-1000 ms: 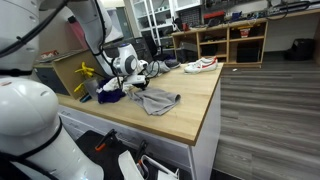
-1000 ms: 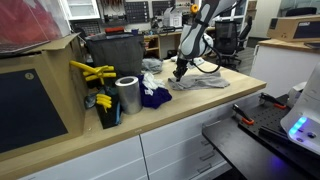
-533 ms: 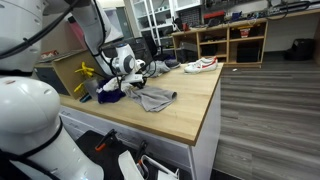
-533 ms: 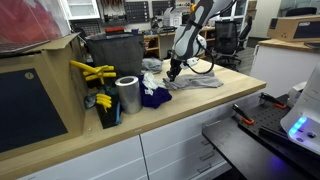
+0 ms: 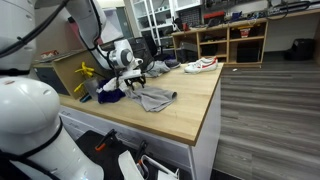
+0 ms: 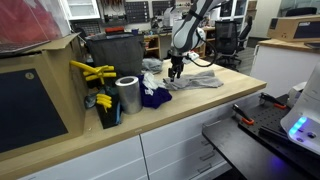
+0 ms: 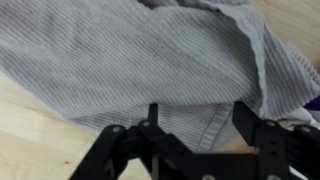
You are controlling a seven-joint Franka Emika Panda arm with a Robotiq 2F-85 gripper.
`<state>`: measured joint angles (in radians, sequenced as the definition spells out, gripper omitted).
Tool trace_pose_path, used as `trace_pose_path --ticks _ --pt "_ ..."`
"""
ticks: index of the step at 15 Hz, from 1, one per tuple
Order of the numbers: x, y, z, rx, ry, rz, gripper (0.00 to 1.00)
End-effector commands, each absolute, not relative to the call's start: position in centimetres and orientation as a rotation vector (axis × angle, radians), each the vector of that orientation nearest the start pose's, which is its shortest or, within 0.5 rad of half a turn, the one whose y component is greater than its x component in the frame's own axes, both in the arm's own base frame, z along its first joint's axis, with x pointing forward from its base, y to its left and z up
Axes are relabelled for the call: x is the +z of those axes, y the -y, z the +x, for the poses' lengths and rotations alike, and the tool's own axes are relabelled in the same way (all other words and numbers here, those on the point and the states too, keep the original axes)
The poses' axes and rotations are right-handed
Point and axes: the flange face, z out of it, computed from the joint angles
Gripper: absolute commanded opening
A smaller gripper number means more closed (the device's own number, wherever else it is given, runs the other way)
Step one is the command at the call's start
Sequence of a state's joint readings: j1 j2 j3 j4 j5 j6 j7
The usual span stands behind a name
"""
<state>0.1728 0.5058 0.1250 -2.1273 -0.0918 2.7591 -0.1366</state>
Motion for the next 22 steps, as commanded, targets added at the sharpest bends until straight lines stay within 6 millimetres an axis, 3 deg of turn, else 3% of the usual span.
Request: trace_pose_path --ticks 1,10,16,22 --pt "21.4 -16.2 56.0 -0.067 0.827 -3.031 1.0" --pt "27.3 -13.0 55.0 0.21 0.949 -3.029 1.0" --pt "27.6 -10.1 53.8 0.334 1.027 -3.022 1.0" --pt "25.7 -7.6 52.1 0.458 1.135 -2.99 1.0"
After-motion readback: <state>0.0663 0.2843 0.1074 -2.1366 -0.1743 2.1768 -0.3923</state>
